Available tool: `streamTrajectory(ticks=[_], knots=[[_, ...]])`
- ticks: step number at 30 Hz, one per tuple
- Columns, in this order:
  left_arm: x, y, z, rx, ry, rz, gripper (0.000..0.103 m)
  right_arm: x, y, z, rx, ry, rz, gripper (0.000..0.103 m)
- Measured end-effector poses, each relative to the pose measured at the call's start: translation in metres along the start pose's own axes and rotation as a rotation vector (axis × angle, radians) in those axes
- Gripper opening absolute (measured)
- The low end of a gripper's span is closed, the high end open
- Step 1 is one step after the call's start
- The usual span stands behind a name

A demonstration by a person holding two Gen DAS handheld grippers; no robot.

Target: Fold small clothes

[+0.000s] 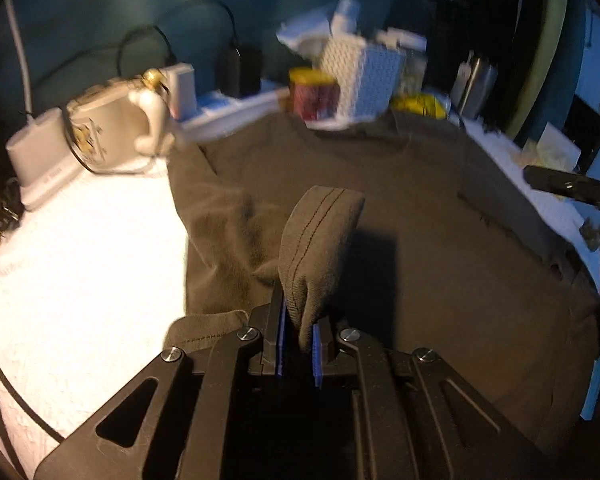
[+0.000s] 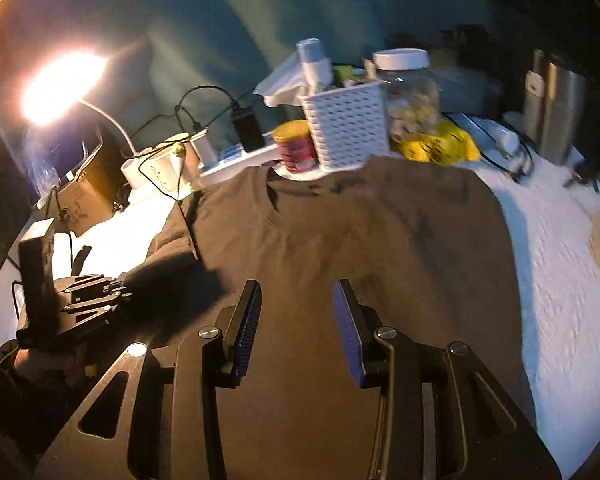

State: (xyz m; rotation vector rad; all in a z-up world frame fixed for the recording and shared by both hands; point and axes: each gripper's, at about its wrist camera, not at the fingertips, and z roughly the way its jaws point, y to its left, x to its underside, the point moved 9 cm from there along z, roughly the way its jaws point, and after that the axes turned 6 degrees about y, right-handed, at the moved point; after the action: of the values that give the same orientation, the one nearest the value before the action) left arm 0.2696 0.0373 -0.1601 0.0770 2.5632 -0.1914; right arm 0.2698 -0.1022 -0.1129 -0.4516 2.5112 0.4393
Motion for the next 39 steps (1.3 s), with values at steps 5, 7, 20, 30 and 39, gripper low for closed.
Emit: streamTrajectory(ticks=[5, 7, 20, 30, 39], knots=[[0.008, -0.018, 0.005, 0.014, 0.053, 0.006, 0.044, 0.011, -0.019, -0.013, -0.004, -0.017, 0.033, 0.04], [0.011, -0.027, 0.004, 0.036, 0.064, 0.013, 0.057, 0.014, -0.025, -0.017, -0.004, -0.024, 0.046, 0.04], [0.016, -0.051, -0.061, 0.055, 0.006, 0.066, 0.06, 0.041, -0.061, -0.034, 0.013, -0.038, 0.128, 0.04], [0.019, 0.022, -0.037, -0.002, 0.021, -0.096, 0.06, 0.053, -0.065, -0.038, 0.027, -0.031, 0.134, 0.04], [0.04, -0.02, -0.034, 0.138, 0.108, -0.015, 0.06, 0.061, -0.075, -0.044, 0.054, -0.038, 0.171, 0.04]])
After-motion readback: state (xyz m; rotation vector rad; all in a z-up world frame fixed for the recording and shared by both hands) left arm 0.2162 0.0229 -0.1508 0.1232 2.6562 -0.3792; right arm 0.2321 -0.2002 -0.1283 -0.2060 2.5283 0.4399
